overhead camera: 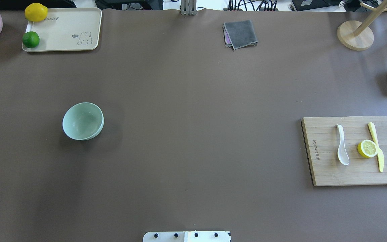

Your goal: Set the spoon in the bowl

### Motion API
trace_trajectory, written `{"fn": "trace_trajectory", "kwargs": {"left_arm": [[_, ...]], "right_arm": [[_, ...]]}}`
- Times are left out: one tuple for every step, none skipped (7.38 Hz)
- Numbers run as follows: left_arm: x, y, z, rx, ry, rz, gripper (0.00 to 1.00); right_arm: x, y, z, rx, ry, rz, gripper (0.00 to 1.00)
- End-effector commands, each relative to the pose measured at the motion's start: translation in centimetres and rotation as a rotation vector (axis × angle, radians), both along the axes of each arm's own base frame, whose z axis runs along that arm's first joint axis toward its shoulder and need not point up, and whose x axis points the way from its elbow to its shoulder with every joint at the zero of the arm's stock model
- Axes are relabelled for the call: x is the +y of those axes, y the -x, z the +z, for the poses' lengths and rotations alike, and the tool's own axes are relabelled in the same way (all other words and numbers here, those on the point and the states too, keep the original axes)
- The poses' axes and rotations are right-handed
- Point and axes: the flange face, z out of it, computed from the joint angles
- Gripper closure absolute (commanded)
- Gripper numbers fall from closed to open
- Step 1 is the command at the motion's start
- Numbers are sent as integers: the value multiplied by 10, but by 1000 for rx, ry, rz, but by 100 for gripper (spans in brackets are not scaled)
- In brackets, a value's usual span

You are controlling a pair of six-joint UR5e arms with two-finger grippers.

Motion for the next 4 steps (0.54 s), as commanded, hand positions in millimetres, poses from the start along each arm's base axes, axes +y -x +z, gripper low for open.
{"fn": "trace_trajectory", "kwargs": {"left_arm": [[0,-1,-7,27,-8,2,2],[1,-1,-10,39,-14,3,2],[1,-1,-5,40,-5,2,2],[3,-2,-5,40,1,4,2]], "right_arm": [[0,1,3,1,4,-5,0],[-1,1,2,1,2,-5,0],[-1,1,3,1,4,-5,0],[-1,1,3,1,11,-5,0]]}}
